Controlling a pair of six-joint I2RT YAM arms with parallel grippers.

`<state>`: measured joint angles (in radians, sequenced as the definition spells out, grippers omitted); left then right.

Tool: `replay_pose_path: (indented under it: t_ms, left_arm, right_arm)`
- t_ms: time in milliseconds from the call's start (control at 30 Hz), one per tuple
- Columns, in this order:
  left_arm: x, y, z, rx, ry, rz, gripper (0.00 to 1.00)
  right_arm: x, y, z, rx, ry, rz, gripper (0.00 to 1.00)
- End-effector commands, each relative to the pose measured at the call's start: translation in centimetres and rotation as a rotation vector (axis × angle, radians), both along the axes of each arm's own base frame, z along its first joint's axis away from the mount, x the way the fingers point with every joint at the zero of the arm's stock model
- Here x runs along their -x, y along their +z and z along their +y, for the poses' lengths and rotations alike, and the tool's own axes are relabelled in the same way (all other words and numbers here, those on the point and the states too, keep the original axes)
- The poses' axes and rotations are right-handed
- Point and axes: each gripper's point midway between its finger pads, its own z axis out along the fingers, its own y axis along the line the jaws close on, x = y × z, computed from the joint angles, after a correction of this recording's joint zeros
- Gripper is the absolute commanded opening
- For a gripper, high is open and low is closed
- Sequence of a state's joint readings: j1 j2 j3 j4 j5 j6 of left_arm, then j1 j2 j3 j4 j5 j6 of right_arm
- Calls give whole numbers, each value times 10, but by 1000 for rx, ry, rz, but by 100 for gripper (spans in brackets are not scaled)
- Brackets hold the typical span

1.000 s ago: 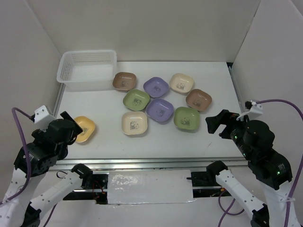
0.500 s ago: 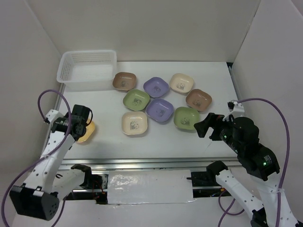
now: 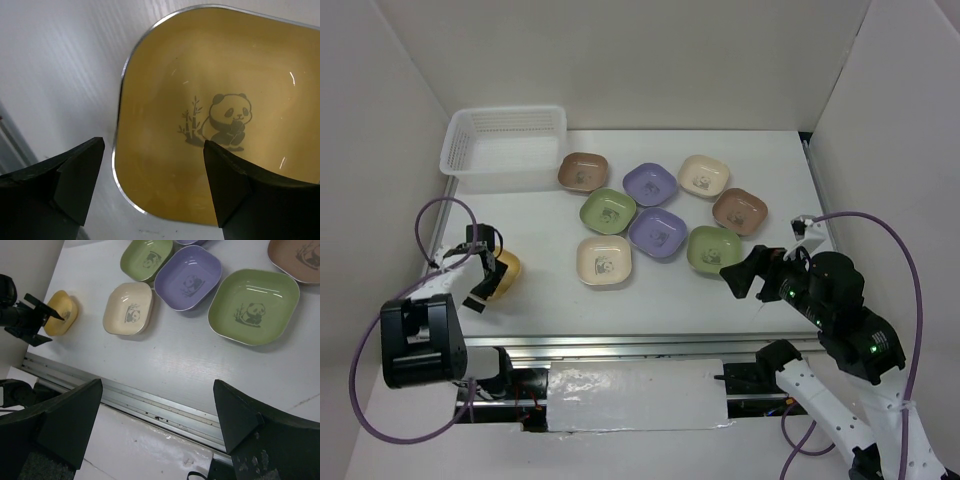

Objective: Place the plates into the plastic bin on the countertop

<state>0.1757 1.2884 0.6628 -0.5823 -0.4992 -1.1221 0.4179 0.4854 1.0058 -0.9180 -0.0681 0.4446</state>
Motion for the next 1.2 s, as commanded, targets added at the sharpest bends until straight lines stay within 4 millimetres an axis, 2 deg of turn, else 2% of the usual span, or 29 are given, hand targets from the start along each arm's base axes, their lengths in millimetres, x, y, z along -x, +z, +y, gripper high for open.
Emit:
replay_pose_path:
  t_ms: [0,67,167,200,267,300,333,367,433,467,500,567,600,633,667,700,733,767,800,833,867,900,1000,1033,1067,1100,1133,1167]
  left_arm:
    - [-15,-20,-5,33,-18,-28,92]
    - [-11,-29,-8,65,-9,-4,87]
    - [-11,-23,-9,64,-6,-34,68]
    - [-10,-24,-10,67,-14,-39,52]
    - [-12,-18,-11,70,-19,-65,27]
    - [-16,-13,-11,70,-27,-75,8]
    - [-15,-9,-13,71,-33,-67,0]
    - [-25,5,-14,61,-49,-94,0]
    - [-30,24,-18,46,-84,-100,0]
    - [-37,43,-19,14,-101,-140,0]
    - [-57,73,-27,-12,-161,-206,0]
    - [-75,116,-34,-53,-221,-307,0]
    - [-91,151,-34,-92,-259,-384,0]
    - [-101,170,-42,-105,-301,-434,0]
    - [-117,191,-42,-127,-320,-504,0]
    - [-133,220,-42,-149,-366,-569,0]
    - [-146,232,-44,-157,-394,-596,0]
    - [-164,223,-35,-157,-391,-554,0]
    - [-181,252,-30,-173,-405,-592,0]
    - [-194,253,-29,-171,-422,-575,0]
    - [-223,257,-26,-175,-427,-562,0]
    - [-235,255,-27,-159,-445,-546,0]
    - [-295,254,-29,-135,-501,-614,0]
    - [-314,231,-34,-92,-530,-596,0]
    - [-330,246,-32,-103,-533,-642,0]
    - [-341,246,-29,-108,-529,-653,0]
    - [-351,211,-23,-95,-505,-571,0]
    - [-363,226,-15,-110,-487,-603,0]
  right_arm:
    - [-2,16,5,-18,32,-78,100]
    - [-1,18,5,-22,33,-88,100]
    - [0,21,5,-22,37,-93,100]
    - [1,20,4,-19,38,-92,100]
    - [1,21,3,-18,31,-97,100]
    - [2,22,2,-20,26,-101,100]
    - [2,23,0,-23,20,-110,100]
    - [2,21,-1,-19,12,-110,100]
    - [3,20,-2,-14,9,-107,100]
    - [3,20,-3,-12,3,-106,100]
    - [3,20,-4,-8,-1,-106,100]
    - [4,21,-5,-14,-4,-110,100]
    - [3,21,-5,-12,-4,-109,100]
    - [5,22,-4,-18,1,-113,100]
    - [4,22,-4,-17,0,-112,100]
    - [4,22,-3,-19,6,-111,100]
    - [4,22,-2,-19,10,-109,100]
    - [3,20,-1,-19,10,-106,100]
    - [2,19,-1,-18,13,-102,100]
    - [1,16,1,-17,17,-94,100]
    - [0,15,1,-14,16,-92,100]
    - [-1,14,2,-13,19,-89,100]
    - [-2,12,5,-22,29,-81,100]
    - [-2,13,7,-25,36,-76,100]
    - [-2,13,7,-28,34,-72,100]
    - [-2,12,8,-28,38,-66,100]
    - [-1,11,8,-25,39,-52,100]
    - [-1,11,8,-27,39,-49,100]
